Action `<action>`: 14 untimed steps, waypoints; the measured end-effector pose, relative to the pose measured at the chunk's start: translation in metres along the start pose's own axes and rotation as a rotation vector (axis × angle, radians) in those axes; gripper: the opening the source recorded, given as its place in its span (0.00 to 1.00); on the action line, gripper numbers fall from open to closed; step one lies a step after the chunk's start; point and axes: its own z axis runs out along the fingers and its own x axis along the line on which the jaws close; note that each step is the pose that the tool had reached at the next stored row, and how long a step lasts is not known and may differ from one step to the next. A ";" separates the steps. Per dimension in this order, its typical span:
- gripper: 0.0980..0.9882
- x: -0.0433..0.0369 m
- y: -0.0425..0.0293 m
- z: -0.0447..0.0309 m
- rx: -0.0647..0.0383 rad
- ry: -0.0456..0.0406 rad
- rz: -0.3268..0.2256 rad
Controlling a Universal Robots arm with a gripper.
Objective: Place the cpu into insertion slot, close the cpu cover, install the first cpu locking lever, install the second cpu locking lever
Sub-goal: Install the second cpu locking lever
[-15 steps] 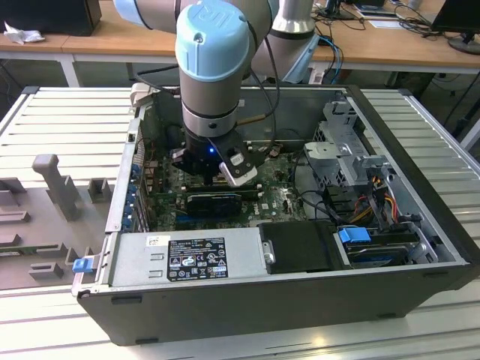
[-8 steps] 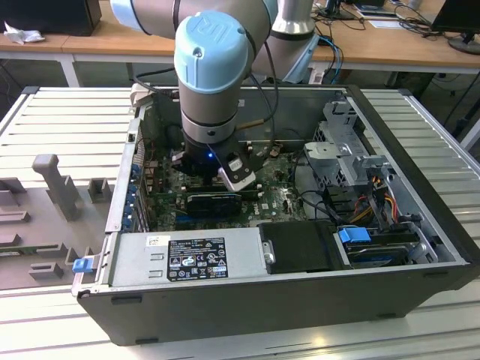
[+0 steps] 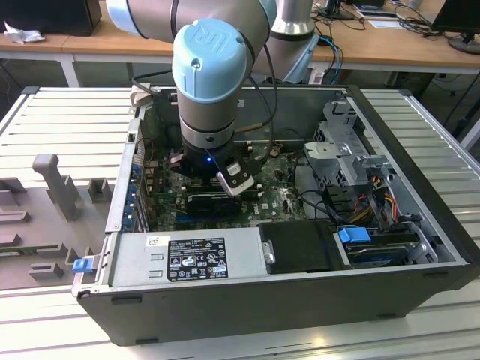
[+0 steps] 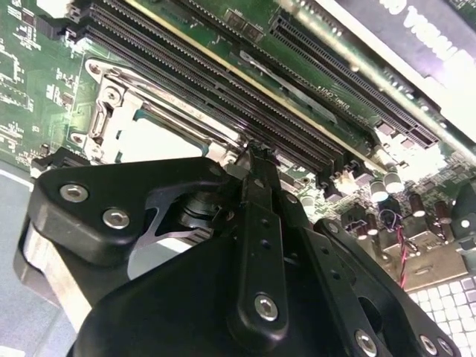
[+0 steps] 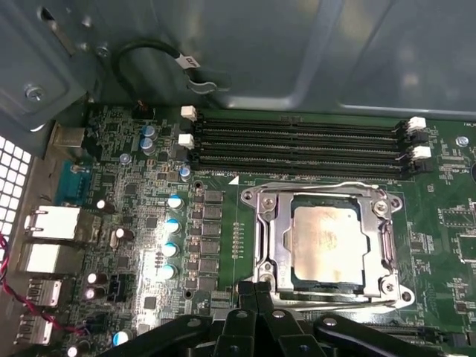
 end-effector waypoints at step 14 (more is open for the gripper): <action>0.01 0.0026 0.0000 0.0005 -0.022 -0.0008 -0.001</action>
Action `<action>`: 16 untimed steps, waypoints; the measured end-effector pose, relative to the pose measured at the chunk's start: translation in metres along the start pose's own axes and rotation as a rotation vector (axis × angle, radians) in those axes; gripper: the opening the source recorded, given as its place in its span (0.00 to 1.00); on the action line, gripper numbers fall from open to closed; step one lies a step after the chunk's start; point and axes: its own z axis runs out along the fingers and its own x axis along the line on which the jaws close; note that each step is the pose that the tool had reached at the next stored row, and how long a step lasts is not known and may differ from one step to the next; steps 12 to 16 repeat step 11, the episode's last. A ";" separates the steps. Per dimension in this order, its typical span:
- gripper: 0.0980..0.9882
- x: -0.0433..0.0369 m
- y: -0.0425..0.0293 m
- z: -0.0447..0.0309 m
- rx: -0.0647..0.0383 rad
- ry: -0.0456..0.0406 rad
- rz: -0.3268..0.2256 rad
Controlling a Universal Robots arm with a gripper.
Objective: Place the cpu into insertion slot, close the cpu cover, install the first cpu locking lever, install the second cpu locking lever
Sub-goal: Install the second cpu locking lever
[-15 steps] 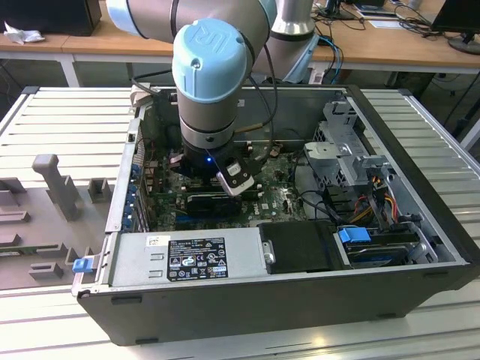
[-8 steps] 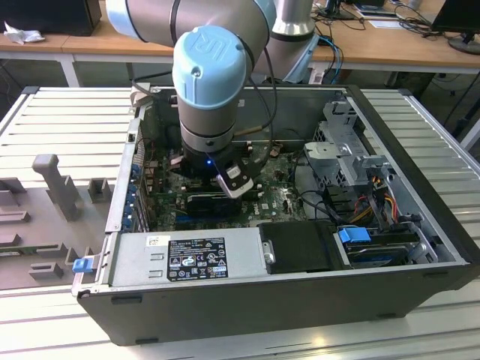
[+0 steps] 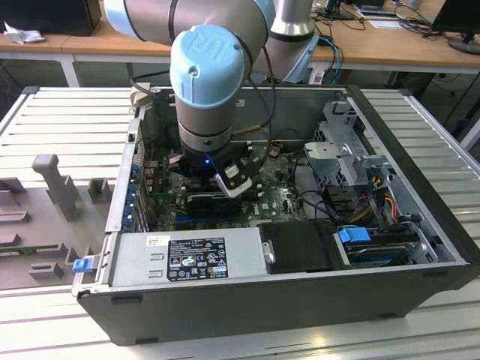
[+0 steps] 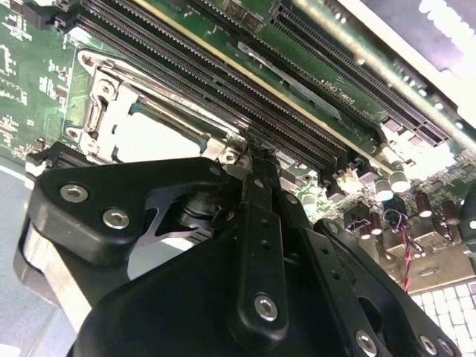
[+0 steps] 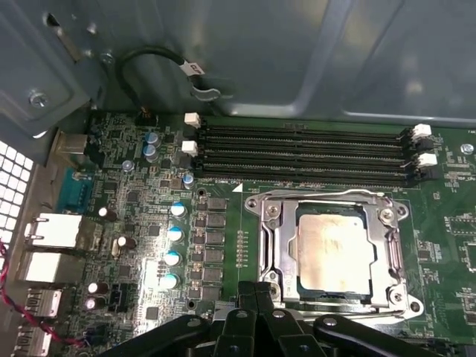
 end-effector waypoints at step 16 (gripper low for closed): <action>0.01 -0.0001 0.0055 -0.0149 0.005 0.0002 0.000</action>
